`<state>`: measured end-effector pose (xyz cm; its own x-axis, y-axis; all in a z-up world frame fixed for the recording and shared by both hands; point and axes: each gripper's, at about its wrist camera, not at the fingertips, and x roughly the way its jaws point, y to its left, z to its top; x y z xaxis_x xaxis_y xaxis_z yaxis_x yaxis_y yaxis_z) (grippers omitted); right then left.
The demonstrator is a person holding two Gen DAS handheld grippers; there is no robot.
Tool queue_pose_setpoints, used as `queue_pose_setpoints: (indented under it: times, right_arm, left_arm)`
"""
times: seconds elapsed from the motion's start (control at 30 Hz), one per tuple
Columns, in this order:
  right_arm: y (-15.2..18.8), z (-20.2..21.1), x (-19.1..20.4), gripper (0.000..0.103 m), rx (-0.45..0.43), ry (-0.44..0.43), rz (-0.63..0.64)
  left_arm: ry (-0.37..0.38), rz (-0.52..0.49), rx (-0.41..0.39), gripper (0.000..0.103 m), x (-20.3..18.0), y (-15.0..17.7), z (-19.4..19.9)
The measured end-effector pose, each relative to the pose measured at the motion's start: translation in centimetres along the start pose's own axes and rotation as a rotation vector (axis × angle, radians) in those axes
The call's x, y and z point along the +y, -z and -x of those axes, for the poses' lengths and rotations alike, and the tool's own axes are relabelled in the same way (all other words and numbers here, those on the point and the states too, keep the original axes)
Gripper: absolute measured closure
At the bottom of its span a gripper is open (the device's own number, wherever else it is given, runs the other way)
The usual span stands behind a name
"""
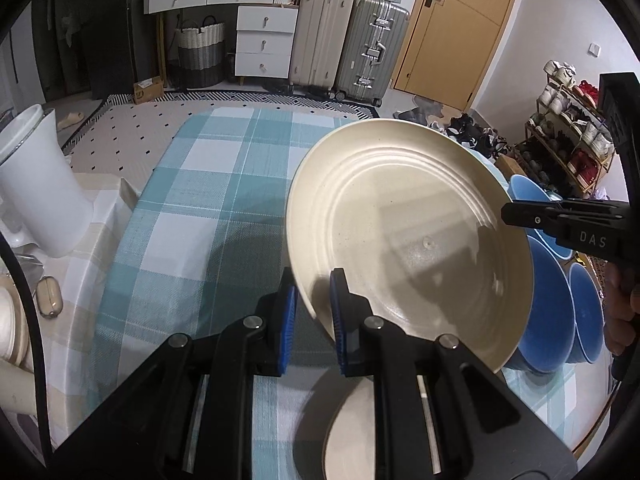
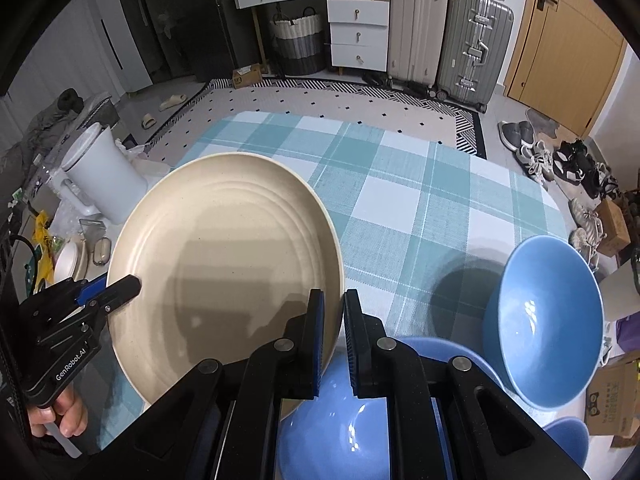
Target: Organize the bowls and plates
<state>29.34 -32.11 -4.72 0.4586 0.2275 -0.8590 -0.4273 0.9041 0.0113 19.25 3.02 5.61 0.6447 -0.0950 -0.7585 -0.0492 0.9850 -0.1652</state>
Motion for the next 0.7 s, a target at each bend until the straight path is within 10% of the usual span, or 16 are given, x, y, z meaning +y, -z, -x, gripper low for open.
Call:
queue_pose_setpoints:
  times: [0.7]
  right_arm:
    - [5.8, 5.4, 2.4, 0.093, -0.084, -0.012, -0.008]
  left_arm:
    - [0.008, -0.015, -0.061, 0.09, -1.6, 5.2, 7.6]
